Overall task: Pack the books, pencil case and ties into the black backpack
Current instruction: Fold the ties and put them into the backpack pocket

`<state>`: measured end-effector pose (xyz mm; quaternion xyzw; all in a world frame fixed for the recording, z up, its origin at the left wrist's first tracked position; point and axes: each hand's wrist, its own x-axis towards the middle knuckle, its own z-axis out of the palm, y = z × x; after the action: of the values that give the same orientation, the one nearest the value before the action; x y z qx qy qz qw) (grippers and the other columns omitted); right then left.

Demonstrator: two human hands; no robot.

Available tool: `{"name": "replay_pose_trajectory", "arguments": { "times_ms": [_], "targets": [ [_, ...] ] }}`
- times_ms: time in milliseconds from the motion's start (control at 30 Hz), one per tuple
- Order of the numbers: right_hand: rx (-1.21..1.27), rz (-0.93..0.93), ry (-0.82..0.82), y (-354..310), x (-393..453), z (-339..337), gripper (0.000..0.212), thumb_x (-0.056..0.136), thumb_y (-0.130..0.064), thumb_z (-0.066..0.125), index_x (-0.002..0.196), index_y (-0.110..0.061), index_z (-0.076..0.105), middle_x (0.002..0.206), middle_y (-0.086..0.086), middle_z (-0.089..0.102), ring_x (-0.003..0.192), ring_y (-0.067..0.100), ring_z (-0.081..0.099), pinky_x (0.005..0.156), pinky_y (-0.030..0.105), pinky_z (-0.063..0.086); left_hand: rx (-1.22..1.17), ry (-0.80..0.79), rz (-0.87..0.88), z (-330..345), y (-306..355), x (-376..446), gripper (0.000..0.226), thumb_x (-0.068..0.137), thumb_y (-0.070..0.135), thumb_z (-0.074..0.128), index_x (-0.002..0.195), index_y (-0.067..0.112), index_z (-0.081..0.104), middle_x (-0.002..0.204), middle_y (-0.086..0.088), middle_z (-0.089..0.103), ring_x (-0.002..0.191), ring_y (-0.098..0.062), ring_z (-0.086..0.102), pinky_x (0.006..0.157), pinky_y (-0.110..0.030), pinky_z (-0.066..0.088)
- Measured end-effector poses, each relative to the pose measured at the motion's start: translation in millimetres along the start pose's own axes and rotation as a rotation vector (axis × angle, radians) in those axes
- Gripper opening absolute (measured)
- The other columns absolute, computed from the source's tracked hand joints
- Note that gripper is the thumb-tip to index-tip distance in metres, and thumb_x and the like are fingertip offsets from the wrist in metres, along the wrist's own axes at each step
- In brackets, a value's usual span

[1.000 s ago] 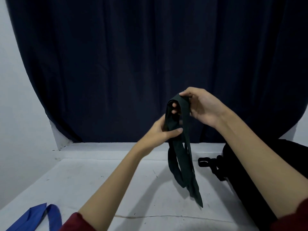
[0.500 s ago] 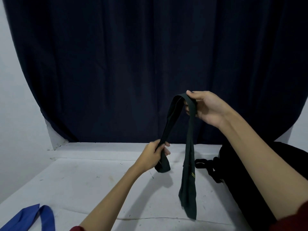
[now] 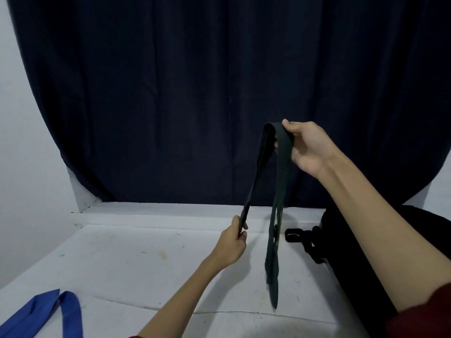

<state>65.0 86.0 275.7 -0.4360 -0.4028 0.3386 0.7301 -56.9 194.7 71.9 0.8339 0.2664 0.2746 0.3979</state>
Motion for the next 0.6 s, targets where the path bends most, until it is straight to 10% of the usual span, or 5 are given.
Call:
{"name": "replay_pose_trajectory", "arguments": {
  "times_ms": [300, 600],
  "targets": [
    [0.074, 0.008, -0.013, -4, -1, -2, 0.014, 0.095, -0.010, 0.049, 0.103, -0.001, 0.058, 0.077, 0.002, 0.062, 0.060, 0.008, 0.063, 0.057, 0.022, 0.053, -0.071, -0.091, -0.116, -11, -11, 2, 0.025, 0.103, 0.010, 0.029, 0.108, 0.015, 0.053, 0.066, -0.001, 0.050, 0.064, -0.014, 0.047, 0.054, -0.016, 0.036],
    [-0.030, -0.010, -0.124, -1, -5, 4, 0.018, 0.095, -0.004, 0.046, 0.107, 0.004, 0.057, 0.094, 0.015, 0.066, 0.078, 0.024, 0.071, 0.065, 0.031, 0.057, 0.151, -0.268, -0.146, -70, 40, 16, 0.081, 0.083, -0.010, 0.047, 0.147, 0.026, 0.014, 0.126, -0.003, 0.040, 0.117, -0.019, 0.044, 0.091, -0.028, 0.040]
  ]
}}
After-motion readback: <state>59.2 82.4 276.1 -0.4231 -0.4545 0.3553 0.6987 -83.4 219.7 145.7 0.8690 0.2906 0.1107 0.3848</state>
